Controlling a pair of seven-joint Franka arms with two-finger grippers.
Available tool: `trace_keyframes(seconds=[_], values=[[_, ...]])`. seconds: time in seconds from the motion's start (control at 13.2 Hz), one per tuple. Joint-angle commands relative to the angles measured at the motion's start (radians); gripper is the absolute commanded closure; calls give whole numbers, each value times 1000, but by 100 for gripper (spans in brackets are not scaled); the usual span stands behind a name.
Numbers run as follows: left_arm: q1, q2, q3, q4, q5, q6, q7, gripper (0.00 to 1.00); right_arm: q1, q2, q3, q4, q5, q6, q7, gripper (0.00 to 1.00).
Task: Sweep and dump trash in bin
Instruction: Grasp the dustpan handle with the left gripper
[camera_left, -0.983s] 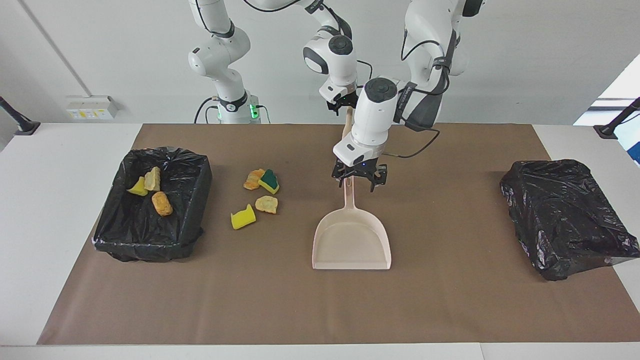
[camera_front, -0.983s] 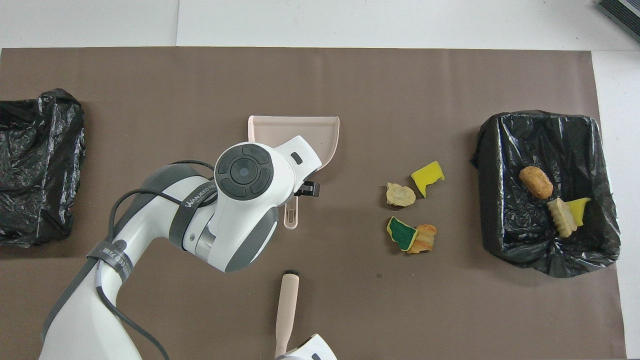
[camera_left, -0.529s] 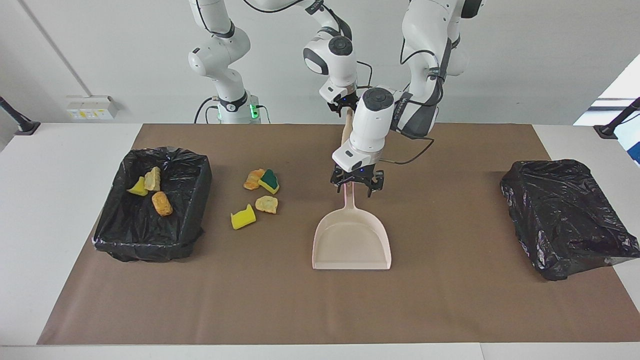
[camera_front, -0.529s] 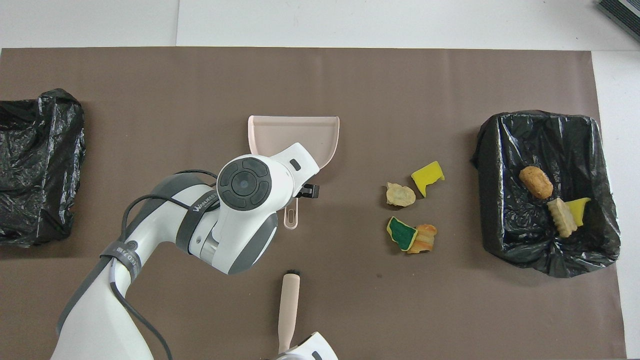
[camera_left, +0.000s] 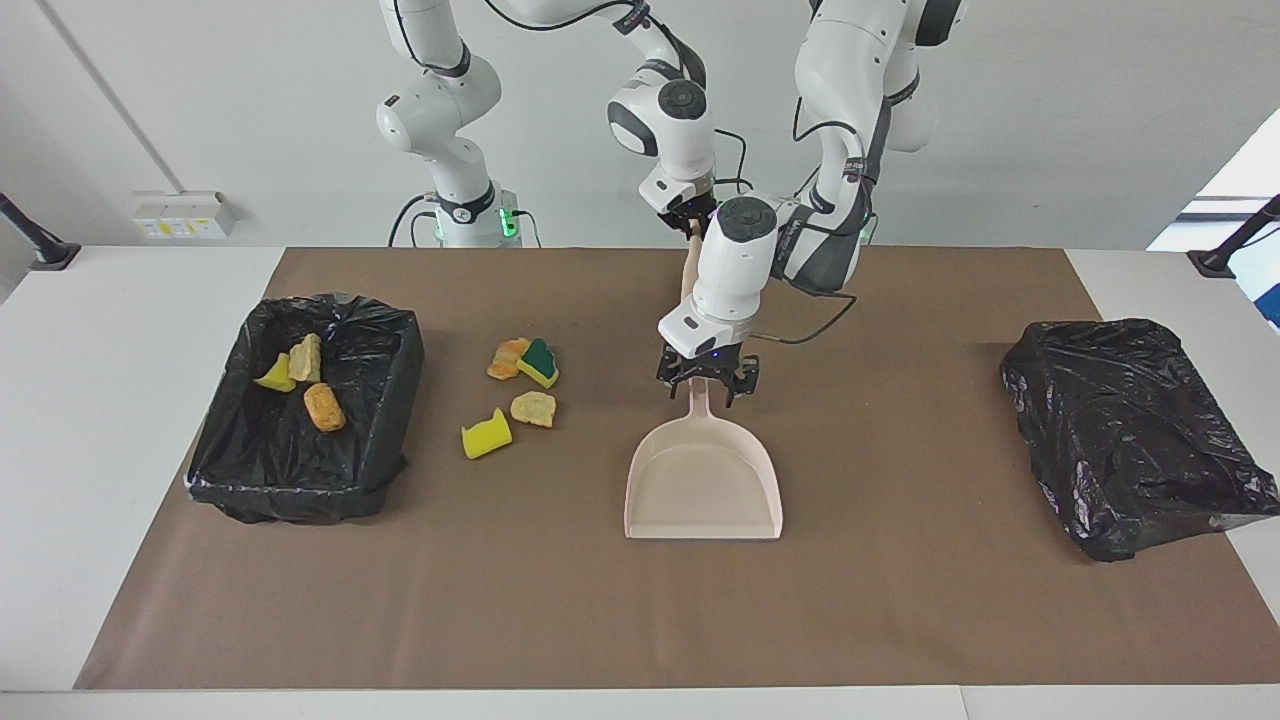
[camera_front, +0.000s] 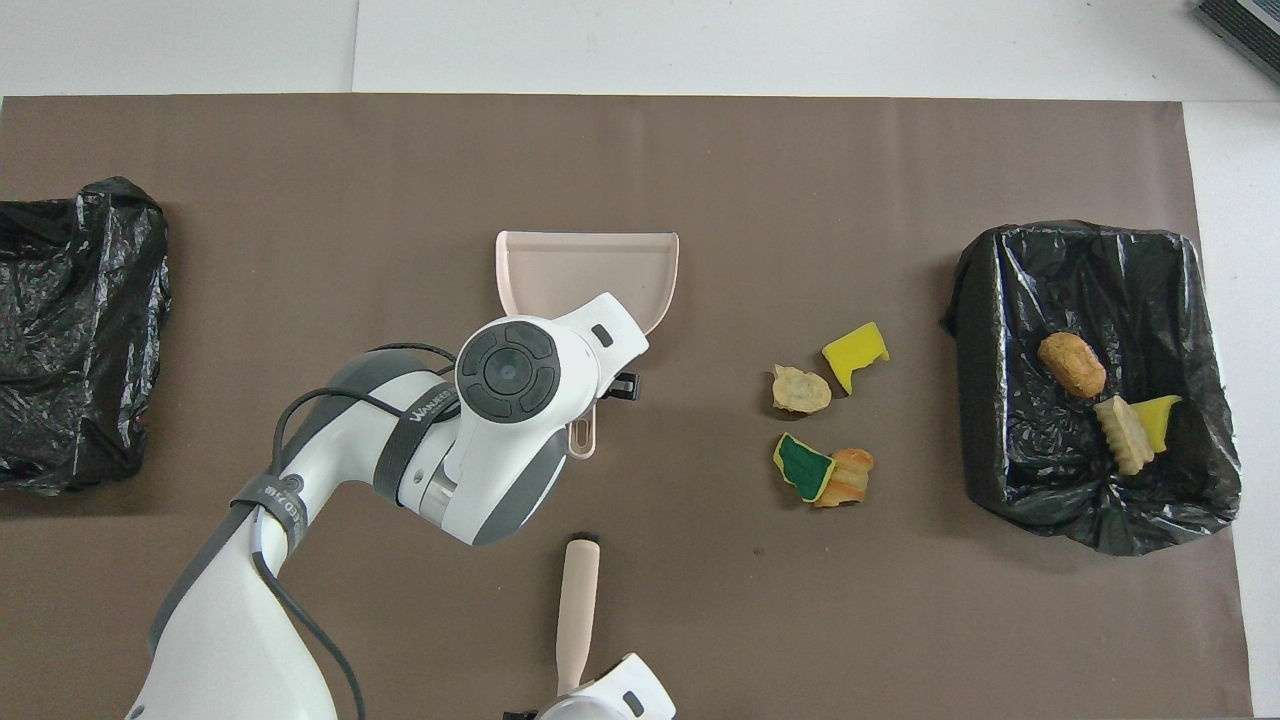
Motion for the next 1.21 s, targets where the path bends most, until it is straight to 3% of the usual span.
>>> trace_keyframes(seconds=[0.0, 0.08, 0.15, 0.3, 0.6, 0.83, 1.13], values=[[-13, 5, 16, 11, 8, 7, 19, 70, -27, -21, -12, 17, -71, -99, -18, 100], [-13, 7, 16, 13, 9, 9, 55, 90, -59, -47, -11, 17, -97, -131, -24, 100], [-12, 5, 16, 13, 10, 1, 113, 100, -81, -71, -11, 17, -128, -180, -31, 100], [5, -7, 19, 21, 13, -14, 221, 100, -126, -119, -11, 15, -174, -257, -63, 100], [81, -30, 30, 71, 39, -118, 612, 98, -248, -167, -11, 30, -307, -430, -236, 100], [124, -48, 30, 74, 82, -134, 897, 99, -314, -152, -9, 67, -473, -544, -420, 100], [129, -79, 30, 61, 166, -227, 1262, 100, -398, -110, -9, 110, -712, -596, -631, 100]])
